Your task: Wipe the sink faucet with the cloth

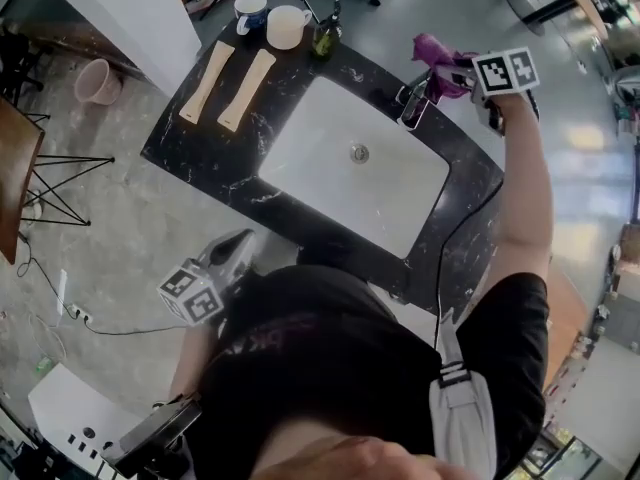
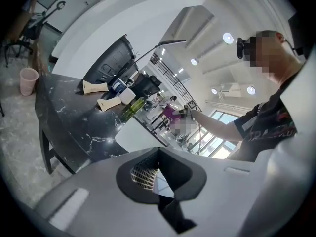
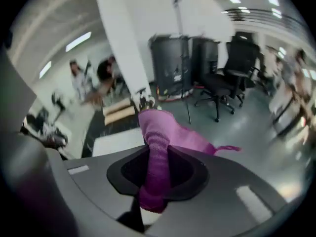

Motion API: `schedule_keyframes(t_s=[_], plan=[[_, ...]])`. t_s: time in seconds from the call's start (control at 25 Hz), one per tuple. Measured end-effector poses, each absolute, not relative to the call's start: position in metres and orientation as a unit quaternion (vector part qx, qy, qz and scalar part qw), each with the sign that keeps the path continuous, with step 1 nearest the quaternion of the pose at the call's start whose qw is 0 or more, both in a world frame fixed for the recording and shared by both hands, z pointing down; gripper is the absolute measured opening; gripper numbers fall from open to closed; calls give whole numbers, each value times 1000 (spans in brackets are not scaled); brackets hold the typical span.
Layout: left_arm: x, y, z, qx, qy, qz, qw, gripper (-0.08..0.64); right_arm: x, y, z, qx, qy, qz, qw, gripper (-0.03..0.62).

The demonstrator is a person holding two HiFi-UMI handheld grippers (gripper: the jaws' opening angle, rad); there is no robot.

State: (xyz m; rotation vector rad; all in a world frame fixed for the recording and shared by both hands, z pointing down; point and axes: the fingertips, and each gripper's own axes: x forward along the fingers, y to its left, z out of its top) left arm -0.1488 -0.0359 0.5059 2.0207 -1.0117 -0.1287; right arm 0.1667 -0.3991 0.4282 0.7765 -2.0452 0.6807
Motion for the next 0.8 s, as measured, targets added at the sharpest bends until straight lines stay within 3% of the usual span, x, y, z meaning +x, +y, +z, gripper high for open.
schedule_keyframes(t_s=[0.08, 0.16, 0.32, 0.56, 0.8], plan=[[-152, -34, 507, 803, -411, -60, 427, 0, 151, -398, 451, 222, -753, 181, 592, 95], [-155, -30, 508, 797, -420, -65, 429, 0, 142, -394, 476, 139, -668, 134, 719, 95], [-165, -18, 513, 778, -451, -70, 431, 0, 141, -398, 529, 35, -491, 93, 865, 95], [-186, 8, 528, 732, -506, -71, 450, 0, 165, -393, 610, -16, -368, 119, 922, 94], [-193, 13, 532, 728, -510, -65, 454, 0, 159, -397, 614, -1, -423, 144, 895, 95]])
